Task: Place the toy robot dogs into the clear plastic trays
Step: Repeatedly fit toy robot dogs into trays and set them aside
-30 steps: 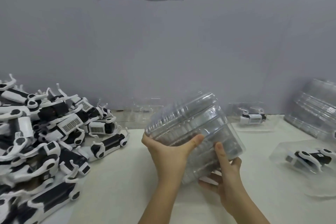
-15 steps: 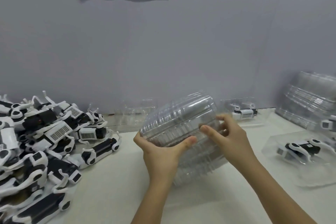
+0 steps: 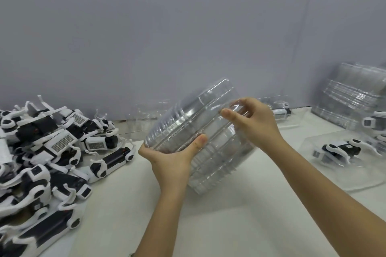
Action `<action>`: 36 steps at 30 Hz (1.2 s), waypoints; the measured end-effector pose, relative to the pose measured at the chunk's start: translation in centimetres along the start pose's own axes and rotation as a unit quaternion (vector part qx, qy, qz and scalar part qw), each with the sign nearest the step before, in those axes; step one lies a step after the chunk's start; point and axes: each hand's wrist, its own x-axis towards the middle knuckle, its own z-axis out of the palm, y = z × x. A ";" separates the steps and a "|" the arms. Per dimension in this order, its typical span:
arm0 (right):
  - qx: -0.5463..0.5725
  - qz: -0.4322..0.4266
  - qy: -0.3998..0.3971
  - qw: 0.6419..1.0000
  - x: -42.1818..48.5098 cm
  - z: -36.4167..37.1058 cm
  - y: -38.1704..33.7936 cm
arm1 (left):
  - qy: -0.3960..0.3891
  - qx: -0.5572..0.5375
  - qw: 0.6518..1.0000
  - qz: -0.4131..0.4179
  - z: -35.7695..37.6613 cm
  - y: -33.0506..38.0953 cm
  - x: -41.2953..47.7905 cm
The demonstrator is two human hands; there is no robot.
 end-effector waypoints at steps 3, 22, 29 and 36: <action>0.002 -0.029 0.057 0.998 0.5 -1.4 -0.5 | 0.008 -0.014 1.000 -0.009 -0.7 -0.4 0.4; 0.120 -0.050 0.133 0.982 -4.8 -4.4 2.9 | 0.035 0.237 0.960 -0.143 -1.3 -5.2 0.5; 0.016 -0.128 0.006 0.992 -8.2 -3.4 2.9 | -0.168 0.261 0.948 -0.077 -1.1 -5.1 2.8; -0.287 -0.454 -0.131 0.833 -11.4 2.9 3.9 | -0.039 0.334 0.936 0.101 -8.9 -3.3 7.6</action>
